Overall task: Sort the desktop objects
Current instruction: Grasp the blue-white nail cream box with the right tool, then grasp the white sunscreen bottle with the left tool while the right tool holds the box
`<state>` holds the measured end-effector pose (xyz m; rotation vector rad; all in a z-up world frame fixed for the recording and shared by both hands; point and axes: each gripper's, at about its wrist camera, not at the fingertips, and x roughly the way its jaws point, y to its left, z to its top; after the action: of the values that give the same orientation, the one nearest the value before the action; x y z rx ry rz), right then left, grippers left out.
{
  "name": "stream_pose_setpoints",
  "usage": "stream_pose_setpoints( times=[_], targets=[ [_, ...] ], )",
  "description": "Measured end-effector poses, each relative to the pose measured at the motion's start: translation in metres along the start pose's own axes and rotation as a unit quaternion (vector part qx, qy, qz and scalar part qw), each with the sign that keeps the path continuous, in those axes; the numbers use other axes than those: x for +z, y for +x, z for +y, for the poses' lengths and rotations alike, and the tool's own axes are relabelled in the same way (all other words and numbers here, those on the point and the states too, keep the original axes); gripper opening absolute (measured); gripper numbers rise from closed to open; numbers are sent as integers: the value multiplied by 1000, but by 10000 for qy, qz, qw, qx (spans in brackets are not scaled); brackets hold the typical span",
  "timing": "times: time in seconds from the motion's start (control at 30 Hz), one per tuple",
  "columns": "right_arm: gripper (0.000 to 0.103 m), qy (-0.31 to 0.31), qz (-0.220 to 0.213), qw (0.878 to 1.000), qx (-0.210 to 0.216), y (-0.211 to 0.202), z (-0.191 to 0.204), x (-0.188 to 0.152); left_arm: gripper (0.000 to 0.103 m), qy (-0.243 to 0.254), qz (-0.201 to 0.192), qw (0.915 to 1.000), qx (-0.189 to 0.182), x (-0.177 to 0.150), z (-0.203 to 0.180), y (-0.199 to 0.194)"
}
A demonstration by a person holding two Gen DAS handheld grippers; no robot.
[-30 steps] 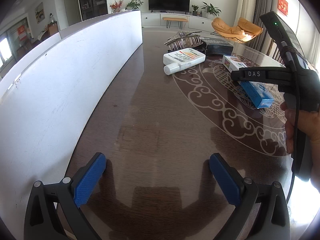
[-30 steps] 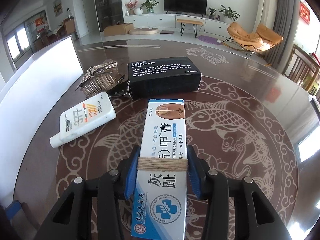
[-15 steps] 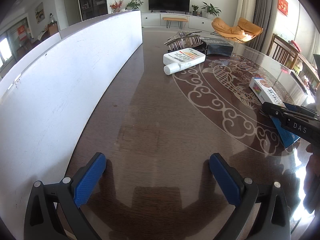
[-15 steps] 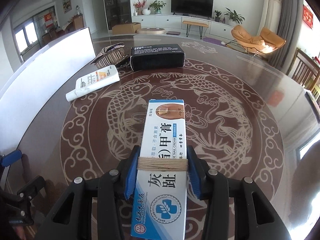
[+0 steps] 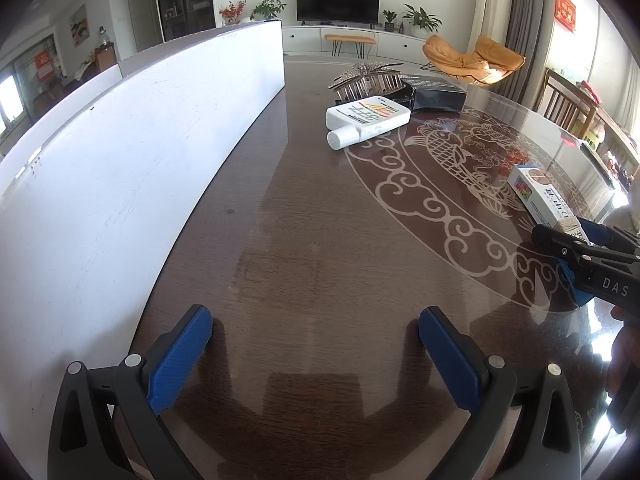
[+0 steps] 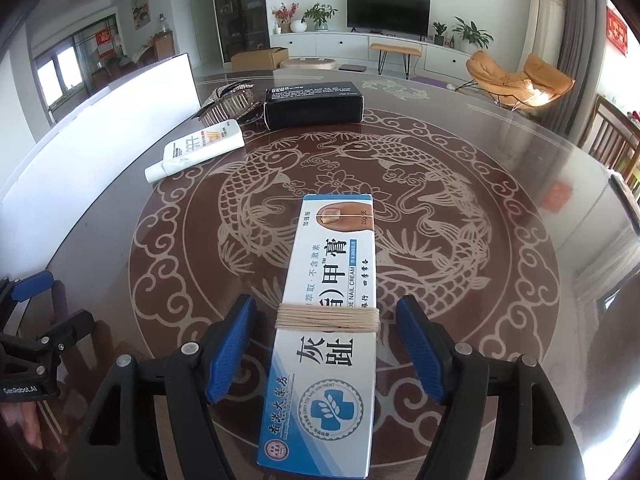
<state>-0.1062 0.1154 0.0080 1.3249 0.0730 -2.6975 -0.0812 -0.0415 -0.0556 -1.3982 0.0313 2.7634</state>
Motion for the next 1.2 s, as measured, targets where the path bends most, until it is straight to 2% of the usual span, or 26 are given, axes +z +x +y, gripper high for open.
stream_pose_setpoints(
  times=[0.13, 0.2, 0.33, 0.43, 0.63, 0.8, 0.97, 1.03, 1.1, 1.2],
  targets=[
    [83, 102, 0, 9999, 47, 0, -4, -1, 103, 68, 39, 10000, -38, 3, -2, 2],
    [87, 118, 3, 9999, 97, 1, -4, 0, 103, 294, 110, 9993, -180, 11, -7, 8],
    [90, 70, 27, 9999, 121, 2, -3, -1, 103, 743, 447, 9952, -465, 47, -17, 31],
    [90, 112, 7, 9998, 172, 2, -4, -1, 103, 958, 513, 9923, -600, 77, -20, 52],
    [90, 183, -25, 9995, 257, 1, -7, -1, 103, 945, 565, 9922, -581, 129, -23, 90],
    [91, 146, -7, 9997, 219, 2, -6, -1, 103, 919, 420, 9932, -582, 153, -37, 106],
    [91, 126, 0, 9997, 188, 3, -5, -2, 103, 1014, 199, 9925, -658, 159, -47, 111],
    [91, 122, 1, 9998, 183, 3, -5, -2, 86, 970, -25, 9931, -662, 157, -47, 105],
    [91, 110, 5, 9998, 170, 3, -4, -2, 54, 978, -120, 9928, -677, 154, -46, 98],
    [91, 98, 9, 9998, 155, 3, -4, -2, 51, 873, -125, 9943, -593, 139, -40, 87]
  ],
)
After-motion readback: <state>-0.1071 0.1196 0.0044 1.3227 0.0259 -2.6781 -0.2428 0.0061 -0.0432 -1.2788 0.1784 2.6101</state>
